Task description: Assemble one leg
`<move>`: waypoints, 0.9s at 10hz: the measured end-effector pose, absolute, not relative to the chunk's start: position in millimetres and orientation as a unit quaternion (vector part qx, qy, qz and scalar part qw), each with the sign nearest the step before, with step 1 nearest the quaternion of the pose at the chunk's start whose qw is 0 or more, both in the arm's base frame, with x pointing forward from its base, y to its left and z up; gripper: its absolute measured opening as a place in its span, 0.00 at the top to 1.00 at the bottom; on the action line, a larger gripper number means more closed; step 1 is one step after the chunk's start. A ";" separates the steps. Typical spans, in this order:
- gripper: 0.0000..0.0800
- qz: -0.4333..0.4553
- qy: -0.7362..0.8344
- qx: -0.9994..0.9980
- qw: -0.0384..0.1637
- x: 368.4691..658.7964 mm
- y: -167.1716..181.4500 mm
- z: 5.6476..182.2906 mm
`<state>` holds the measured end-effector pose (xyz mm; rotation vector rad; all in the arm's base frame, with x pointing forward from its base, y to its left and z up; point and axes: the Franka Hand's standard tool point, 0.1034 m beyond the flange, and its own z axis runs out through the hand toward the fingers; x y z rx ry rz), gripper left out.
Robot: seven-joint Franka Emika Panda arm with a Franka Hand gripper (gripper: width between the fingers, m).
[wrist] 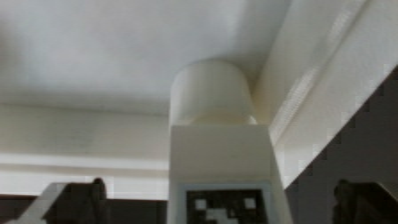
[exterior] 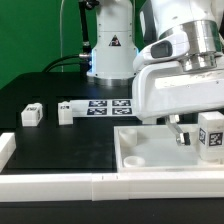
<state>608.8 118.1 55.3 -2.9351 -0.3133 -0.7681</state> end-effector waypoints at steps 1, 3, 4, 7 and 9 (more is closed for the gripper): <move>0.19 -0.252 -0.103 -0.961 0.046 608.8 118.1 55.3; 0.19 -0.252 -0.103 -0.961 0.046 608.8 118.0 55.3; 0.19 -0.252 -0.103 -0.961 0.046 608.8 118.0 55.4; 0.19 -0.250 -0.104 -0.962 0.045 615.4 116.2 80.0; 0.19 -0.235 -0.106 -0.965 0.047 615.2 116.5 80.1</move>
Offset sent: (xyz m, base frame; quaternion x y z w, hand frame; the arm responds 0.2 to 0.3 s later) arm 0.0000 0.0000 0.0000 0.0000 0.0000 0.0000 1.0000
